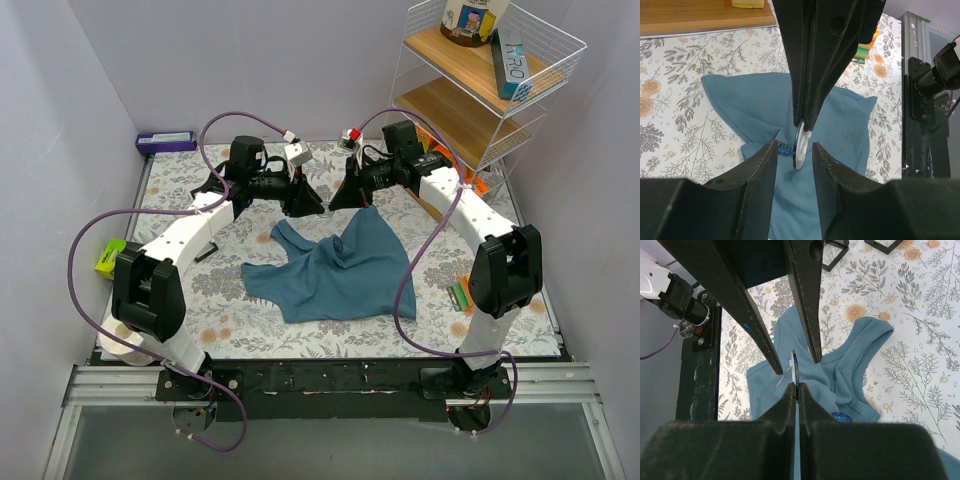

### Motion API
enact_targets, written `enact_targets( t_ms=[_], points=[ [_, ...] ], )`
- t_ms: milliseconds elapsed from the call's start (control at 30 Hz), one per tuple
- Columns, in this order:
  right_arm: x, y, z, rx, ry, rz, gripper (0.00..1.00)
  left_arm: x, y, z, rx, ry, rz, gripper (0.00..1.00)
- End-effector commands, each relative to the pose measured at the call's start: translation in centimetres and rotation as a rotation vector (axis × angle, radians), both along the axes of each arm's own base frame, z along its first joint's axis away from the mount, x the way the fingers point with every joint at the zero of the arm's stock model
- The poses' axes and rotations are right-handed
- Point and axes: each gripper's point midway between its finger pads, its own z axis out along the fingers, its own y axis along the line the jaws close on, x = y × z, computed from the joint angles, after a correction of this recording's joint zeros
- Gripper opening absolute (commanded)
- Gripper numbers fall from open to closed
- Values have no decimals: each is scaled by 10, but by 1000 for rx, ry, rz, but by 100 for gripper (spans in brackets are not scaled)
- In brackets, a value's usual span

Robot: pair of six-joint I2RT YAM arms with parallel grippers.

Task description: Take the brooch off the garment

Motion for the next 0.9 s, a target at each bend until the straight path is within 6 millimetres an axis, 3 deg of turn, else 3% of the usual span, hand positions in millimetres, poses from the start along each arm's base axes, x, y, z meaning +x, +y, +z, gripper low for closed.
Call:
enact_targets(
  t_ms=[0, 533, 867],
  points=[
    [-5, 2, 21, 36, -45, 8, 1, -2, -3, 24, -35, -67, -32, 32],
    [-3, 3, 17, 36, -19, -3, 1, -2, -5, 21, -27, -74, -64, 30],
    [-3, 2, 16, 34, -18, -8, 1, -4, -2, 16, 5, -100, -86, 38]
  ],
)
